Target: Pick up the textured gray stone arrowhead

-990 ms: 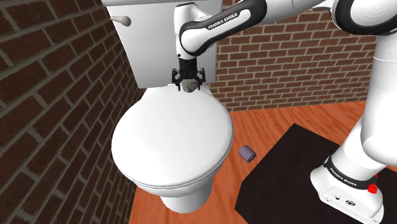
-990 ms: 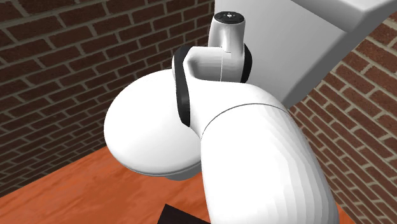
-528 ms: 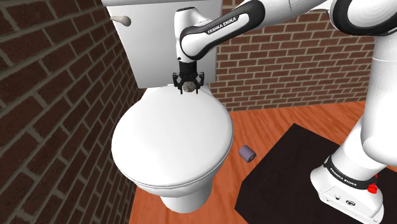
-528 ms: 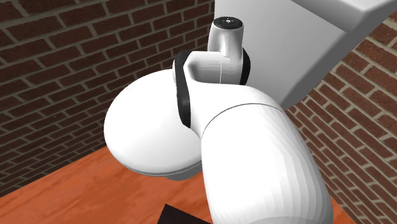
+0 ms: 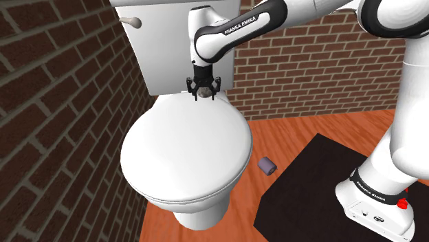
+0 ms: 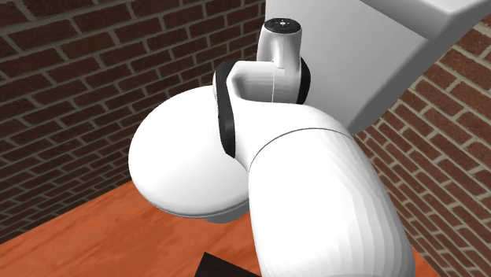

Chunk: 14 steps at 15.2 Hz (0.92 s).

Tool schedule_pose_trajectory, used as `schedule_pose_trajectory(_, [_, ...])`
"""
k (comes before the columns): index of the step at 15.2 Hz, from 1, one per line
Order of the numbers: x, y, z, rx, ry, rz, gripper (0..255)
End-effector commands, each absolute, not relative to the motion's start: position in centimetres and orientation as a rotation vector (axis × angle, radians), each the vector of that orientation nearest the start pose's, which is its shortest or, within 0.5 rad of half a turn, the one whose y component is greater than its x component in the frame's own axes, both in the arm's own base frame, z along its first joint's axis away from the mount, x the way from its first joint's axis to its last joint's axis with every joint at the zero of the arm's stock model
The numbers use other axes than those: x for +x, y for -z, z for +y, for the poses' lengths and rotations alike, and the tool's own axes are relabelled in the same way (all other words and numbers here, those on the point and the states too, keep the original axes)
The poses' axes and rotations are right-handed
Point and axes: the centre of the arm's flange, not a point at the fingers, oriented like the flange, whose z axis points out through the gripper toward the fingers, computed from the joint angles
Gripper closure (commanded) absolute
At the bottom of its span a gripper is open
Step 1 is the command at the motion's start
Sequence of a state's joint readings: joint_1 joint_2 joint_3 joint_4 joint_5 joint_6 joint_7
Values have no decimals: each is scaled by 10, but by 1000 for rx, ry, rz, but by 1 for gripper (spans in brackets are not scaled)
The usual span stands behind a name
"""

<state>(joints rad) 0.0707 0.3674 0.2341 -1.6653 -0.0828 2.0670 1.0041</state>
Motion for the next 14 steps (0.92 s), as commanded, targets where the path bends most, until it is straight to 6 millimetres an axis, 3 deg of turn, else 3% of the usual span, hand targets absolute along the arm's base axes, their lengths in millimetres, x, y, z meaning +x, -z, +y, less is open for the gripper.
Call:
schedule_pose_trajectory(1, [638, -412, 179, -2929, 46, 1033, 255])
schedule_pose_trajectory(14, [638, -476, 179, -2929, 46, 1033, 255])
